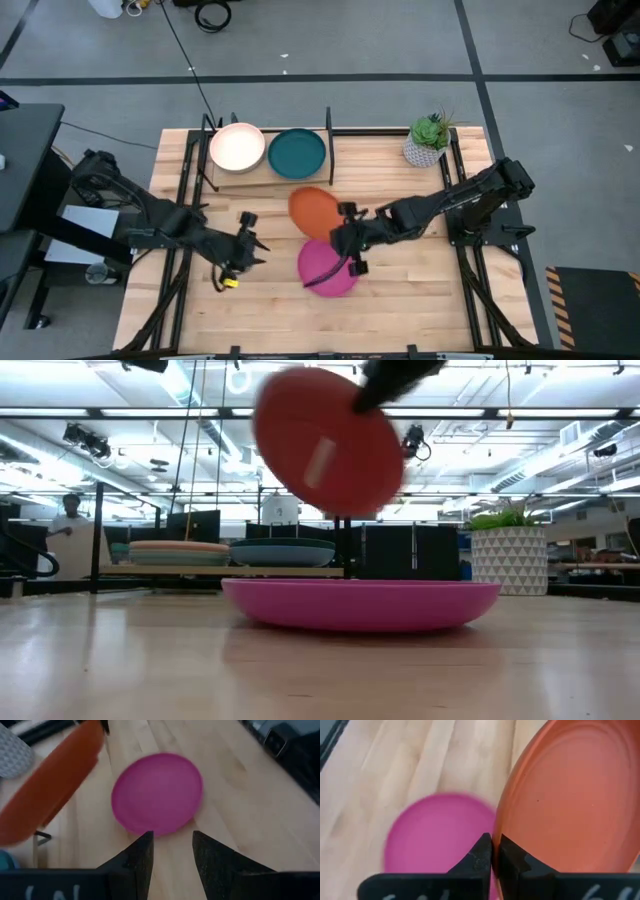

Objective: Place and stack plates onto a shelf
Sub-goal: Stack the orange plate on top of the green plate on the shelf

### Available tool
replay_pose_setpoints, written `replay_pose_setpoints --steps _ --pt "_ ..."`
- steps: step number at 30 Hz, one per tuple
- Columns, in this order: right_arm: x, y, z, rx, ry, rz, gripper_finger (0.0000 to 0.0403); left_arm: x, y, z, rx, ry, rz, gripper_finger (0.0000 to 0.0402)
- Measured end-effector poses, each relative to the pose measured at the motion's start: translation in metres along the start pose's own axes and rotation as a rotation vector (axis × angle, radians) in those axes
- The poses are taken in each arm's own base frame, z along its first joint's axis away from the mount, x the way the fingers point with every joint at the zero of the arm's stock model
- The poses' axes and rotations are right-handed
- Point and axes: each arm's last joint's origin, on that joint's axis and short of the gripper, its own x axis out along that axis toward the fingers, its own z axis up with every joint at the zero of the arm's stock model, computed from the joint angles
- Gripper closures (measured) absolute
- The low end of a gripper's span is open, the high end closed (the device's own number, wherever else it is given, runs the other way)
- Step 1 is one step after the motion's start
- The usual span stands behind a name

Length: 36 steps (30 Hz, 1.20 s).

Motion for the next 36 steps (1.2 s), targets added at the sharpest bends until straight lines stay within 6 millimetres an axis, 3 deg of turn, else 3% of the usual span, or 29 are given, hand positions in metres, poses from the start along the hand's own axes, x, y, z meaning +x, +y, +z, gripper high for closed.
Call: replay_pose_setpoints --steps 8,14,21,30,36 --pt "0.024 -0.052 0.009 -0.129 -0.074 -0.016 0.0380 -0.032 0.012 -0.019 -0.073 -0.106 0.021 0.0258" --pt "0.043 -0.091 0.024 -0.229 -0.107 -0.061 0.0380 -0.053 0.021 -0.018 -0.141 -0.210 0.069 0.0258" --pt "0.072 -0.136 0.030 -0.323 0.003 -0.163 0.0380 -0.073 0.029 -0.017 -0.203 -0.330 0.091 0.0258" --pt "0.101 -0.194 0.008 -0.304 0.152 -0.265 0.0374 -0.077 0.032 -0.022 -0.302 -0.318 0.105 0.0258" --pt "0.105 -0.205 0.000 -0.280 0.169 -0.233 0.0338 -0.076 0.031 -0.026 -0.353 -0.277 0.099 0.0258"
